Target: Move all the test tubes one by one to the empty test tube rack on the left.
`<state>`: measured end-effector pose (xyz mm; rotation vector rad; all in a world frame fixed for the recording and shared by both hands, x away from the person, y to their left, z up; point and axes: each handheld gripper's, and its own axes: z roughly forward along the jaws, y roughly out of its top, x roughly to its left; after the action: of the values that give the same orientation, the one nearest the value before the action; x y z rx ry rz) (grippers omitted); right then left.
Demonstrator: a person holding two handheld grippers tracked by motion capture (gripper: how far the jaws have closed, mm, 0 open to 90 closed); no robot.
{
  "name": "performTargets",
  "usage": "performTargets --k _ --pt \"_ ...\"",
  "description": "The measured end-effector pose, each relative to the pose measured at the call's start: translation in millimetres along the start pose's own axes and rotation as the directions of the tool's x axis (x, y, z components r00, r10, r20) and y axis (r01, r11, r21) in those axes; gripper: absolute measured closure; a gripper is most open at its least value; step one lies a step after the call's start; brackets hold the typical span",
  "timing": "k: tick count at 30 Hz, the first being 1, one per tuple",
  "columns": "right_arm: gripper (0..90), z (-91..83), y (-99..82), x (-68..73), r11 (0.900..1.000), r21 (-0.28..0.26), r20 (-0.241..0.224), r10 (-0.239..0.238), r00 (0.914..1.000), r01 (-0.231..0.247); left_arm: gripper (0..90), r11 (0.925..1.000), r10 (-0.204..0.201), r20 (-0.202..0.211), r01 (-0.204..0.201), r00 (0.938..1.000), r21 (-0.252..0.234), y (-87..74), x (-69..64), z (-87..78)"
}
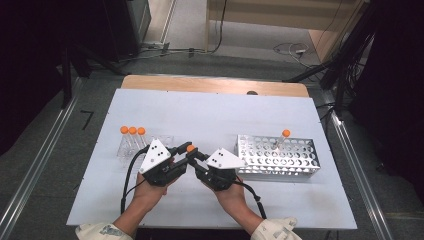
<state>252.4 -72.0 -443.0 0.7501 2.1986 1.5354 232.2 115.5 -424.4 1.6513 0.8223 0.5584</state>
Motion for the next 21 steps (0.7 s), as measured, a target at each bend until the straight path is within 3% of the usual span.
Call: performTargets --k 2,5,9,17,21 --pt "70.8 -0.1 -0.1 -0.1 1.0 -0.001 0.0 0.0 1.0 0.0 69.1 1.0 -0.004 0.002 0.004 1.0 -0.002 0.1 0.7 -0.4" --pt "52.7 -0.2 0.2 -0.4 1.0 -0.002 -0.007 -0.001 1.0 0.001 69.3 0.9998 -0.017 -0.003 0.016 0.9999 -0.012 1.7 4.8 -2.6" --pt "42.4 -1.8 -1.2 -2.7 1.0 0.008 -0.012 0.002 0.9999 -0.002 69.3 0.9981 -0.046 -0.048 0.044 0.9978 -0.042 8.4 19.2 -12.7" --pt "38.9 -5.0 -5.1 -10.3 0.9996 0.024 0.003 0.015 0.9999 -0.015 69.3 0.9835 -0.148 -0.137 0.131 0.9794 -0.124 24.5 54.5 -39.0" --pt "38.9 -4.7 -5.0 -10.1 0.9996 0.023 0.0 0.014 0.9999 -0.014 69.3 0.9807 -0.155 -0.159 0.132 0.9751 -0.144 32.2 63.3 -47.8"
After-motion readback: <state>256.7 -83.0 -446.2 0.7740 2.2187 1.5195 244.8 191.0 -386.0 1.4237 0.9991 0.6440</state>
